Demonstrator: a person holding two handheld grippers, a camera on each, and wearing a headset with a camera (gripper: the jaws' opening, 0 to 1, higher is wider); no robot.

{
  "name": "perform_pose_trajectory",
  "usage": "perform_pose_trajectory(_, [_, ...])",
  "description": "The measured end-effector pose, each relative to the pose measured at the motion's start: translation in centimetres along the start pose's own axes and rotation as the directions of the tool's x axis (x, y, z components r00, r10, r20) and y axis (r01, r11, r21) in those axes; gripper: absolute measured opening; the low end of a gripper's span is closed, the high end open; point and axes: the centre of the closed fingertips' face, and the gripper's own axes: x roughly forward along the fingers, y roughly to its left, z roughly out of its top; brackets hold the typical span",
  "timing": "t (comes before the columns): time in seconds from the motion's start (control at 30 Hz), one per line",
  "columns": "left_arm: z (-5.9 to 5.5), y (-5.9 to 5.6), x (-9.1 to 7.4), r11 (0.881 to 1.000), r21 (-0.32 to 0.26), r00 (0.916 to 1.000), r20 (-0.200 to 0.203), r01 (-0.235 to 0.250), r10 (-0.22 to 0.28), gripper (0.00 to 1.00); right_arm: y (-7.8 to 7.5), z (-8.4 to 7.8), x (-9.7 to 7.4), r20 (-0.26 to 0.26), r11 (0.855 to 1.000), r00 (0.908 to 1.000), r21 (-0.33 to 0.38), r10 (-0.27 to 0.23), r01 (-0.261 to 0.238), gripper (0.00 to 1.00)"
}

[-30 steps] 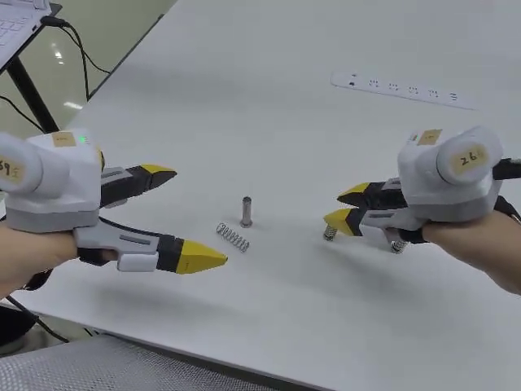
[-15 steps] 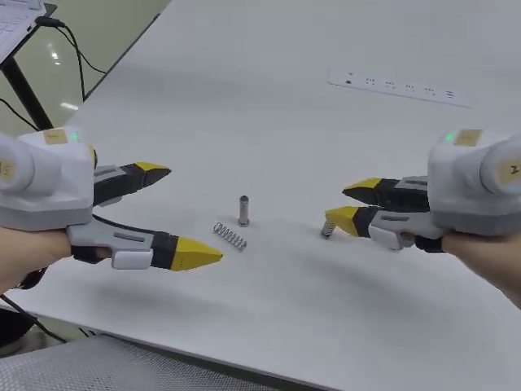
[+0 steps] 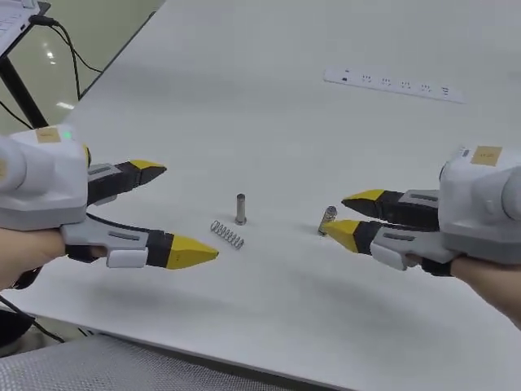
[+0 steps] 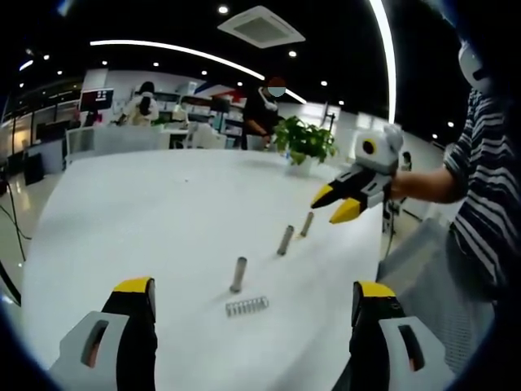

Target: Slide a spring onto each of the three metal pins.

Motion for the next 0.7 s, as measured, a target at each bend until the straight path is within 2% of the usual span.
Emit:
perform_pose_trajectory(0.3, [-0.1, -0.3, -0.1, 1.000, 0.006, 1.0000, -0.005, 0.005, -0.005, 0.98, 0.2, -3.3, 0.6, -0.072, 1.000, 0.9974, 0.018, 0.005, -0.004, 0.22])
perform_pose_trajectory(0.4, [-0.1, -0.4, -0.2, 1.000, 0.004, 1.0000, 0.000, 0.004, -0.004, 0.98, 0.4, -3.7, 0.8, -0.086, 1.000, 0.9962, 0.015, 0.011, -0.010, 0.22])
perform_pose_trajectory(0.53, [-0.2, -0.4, -0.3, 1.000, 0.003, 1.0000, -0.001, 0.004, -0.004, 0.98, 0.8, -3.6, 1.5, -0.095, 1.000, 0.9952, 0.010, 0.022, -0.021, 0.21])
perform_pose_trajectory(0.7, [-0.4, -0.4, -0.6, 1.000, 0.012, 0.9999, -0.015, 0.005, -0.005, 0.98, 2.1, -2.2, 2.9, -0.085, 0.998, 0.9948, -0.009, 0.055, -0.056, 0.21])
